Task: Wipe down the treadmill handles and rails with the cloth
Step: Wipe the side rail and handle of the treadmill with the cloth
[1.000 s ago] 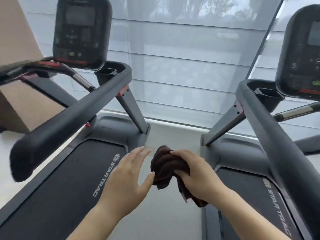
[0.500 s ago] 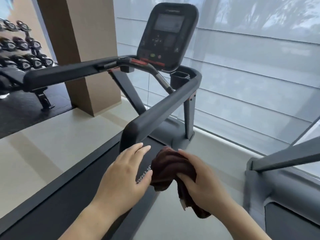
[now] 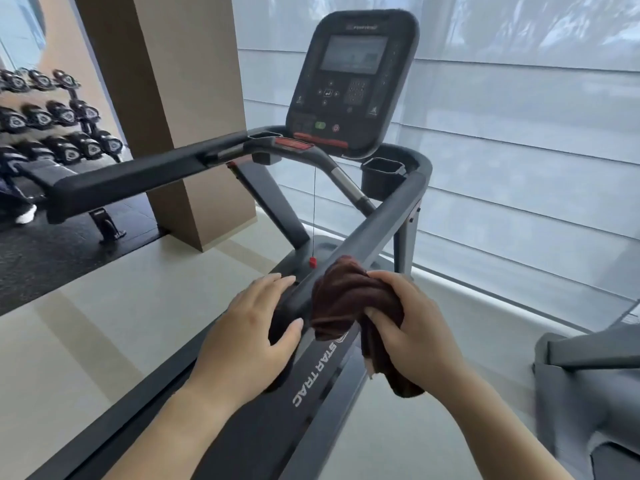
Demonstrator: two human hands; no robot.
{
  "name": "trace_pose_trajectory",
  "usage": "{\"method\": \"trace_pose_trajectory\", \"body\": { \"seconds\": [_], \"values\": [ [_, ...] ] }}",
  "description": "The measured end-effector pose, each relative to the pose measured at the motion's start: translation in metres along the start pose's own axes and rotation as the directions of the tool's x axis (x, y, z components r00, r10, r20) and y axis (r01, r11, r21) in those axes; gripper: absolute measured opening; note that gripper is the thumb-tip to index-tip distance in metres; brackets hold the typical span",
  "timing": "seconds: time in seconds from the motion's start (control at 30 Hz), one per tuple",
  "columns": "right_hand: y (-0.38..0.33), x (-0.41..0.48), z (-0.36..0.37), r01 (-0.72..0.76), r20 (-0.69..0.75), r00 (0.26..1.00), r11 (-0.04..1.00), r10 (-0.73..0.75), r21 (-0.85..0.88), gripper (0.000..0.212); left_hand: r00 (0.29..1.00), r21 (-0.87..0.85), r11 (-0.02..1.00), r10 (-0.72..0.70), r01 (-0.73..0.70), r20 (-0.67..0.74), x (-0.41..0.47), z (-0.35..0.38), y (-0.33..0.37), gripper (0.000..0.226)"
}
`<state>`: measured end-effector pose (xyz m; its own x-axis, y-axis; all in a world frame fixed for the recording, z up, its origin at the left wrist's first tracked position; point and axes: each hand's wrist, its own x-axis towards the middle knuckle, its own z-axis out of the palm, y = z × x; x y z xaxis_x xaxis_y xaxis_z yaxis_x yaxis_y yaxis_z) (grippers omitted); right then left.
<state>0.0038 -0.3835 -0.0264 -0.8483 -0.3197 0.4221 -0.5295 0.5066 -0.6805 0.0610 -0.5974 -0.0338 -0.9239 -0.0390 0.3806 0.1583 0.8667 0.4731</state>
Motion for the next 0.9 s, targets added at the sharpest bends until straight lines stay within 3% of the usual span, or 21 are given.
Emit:
{"method": "trace_pose_trajectory", "body": {
  "seconds": [0.17,0.3,0.37,0.53,0.77,0.9],
  "values": [
    [0.013,0.055,0.016,-0.009,-0.069,0.998,1.0,0.008,-0.015,0.041,1.0,0.028,1.0,-0.003,0.003,0.007,0.04,0.003,-0.02,0.052],
    [0.02,0.078,0.045,-0.028,0.098,0.994,0.979,0.048,-0.202,0.049,1.0,-0.005,1.0,-0.008,0.008,0.024,0.052,0.012,-0.032,0.049],
    [0.023,0.071,0.06,-0.018,0.113,0.992,0.956,0.053,-0.292,0.049,0.998,-0.022,1.0,-0.011,0.012,0.059,0.053,0.019,-0.039,0.047],
    [0.028,0.069,0.073,-0.106,0.034,0.992,0.964,0.118,-0.245,0.047,0.983,-0.114,0.993,-0.004,0.025,0.182,0.059,0.031,-0.06,0.047],
    [0.046,0.134,0.075,-0.301,-0.1,0.953,0.862,0.286,-0.408,0.044,0.945,-0.239,0.968,0.146,-0.075,0.294,0.095,0.041,-0.084,0.055],
    [0.034,0.125,0.088,-0.393,-0.193,0.919,0.821,0.343,-0.414,0.041,0.871,-0.295,0.932,0.316,-0.211,0.376,0.14,0.038,-0.102,0.051]
  ]
}}
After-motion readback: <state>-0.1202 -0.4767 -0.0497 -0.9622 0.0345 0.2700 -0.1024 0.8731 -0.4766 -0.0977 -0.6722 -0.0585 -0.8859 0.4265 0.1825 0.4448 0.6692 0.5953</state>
